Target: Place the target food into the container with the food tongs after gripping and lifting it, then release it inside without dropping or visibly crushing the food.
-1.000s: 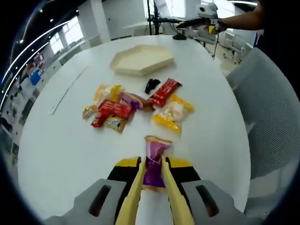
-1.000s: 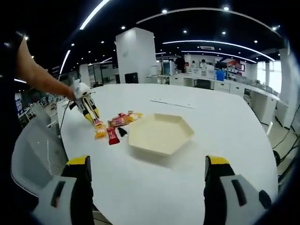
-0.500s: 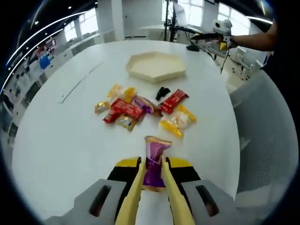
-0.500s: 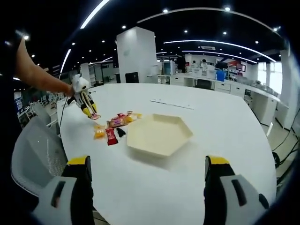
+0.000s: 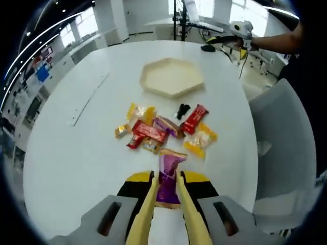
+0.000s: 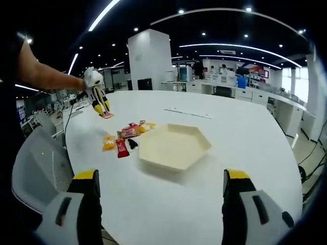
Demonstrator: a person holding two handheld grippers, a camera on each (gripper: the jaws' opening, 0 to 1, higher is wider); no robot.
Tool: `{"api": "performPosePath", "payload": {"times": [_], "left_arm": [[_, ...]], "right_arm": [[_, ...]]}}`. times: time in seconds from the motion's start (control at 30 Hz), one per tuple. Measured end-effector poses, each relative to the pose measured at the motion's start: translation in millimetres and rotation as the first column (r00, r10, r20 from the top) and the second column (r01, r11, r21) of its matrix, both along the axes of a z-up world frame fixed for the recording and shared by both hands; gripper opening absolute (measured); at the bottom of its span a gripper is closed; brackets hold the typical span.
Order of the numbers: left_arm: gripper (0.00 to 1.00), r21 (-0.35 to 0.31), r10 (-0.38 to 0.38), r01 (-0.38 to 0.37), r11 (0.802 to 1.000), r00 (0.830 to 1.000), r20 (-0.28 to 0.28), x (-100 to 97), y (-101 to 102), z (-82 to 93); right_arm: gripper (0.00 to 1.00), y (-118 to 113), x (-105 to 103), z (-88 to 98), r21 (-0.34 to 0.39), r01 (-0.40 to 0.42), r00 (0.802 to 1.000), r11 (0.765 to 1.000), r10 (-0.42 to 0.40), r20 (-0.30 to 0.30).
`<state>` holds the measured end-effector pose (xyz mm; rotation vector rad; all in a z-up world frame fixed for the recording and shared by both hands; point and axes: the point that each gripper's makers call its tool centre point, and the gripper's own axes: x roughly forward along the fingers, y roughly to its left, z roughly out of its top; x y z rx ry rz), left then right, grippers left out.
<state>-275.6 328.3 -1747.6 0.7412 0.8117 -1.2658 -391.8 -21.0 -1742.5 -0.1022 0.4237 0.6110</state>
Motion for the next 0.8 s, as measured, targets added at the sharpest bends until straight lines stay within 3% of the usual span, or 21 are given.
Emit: {"api": "performPosePath", "payload": {"times": [0.13, 0.33, 0.8], "left_arm": [[0.16, 0.036, -0.021, 0.020, 0.999, 0.999, 0.024, 2.9, -4.6, 9.5], [0.16, 0.023, -0.023, 0.023, 0.999, 1.000, -0.001, 3.9, -18.4, 23.4], [0.15, 0.048, -0.074, 0.075, 0.996, 0.997, -0.022, 19.0, -87.0, 32.6]], "right_arm": [[0.99, -2.3, 0.7, -0.1, 0.002, 0.003, 1.000, 1.000, -0.003, 0.002], [0.98, -2.9, 2.8, 0.3, 0.020, 0.011, 1.000, 1.000, -0.011, 0.005], [0.98, -5.2, 2.8, 2.9, 0.050, 0.016, 1.000, 0.999, -0.017, 0.013]]}}
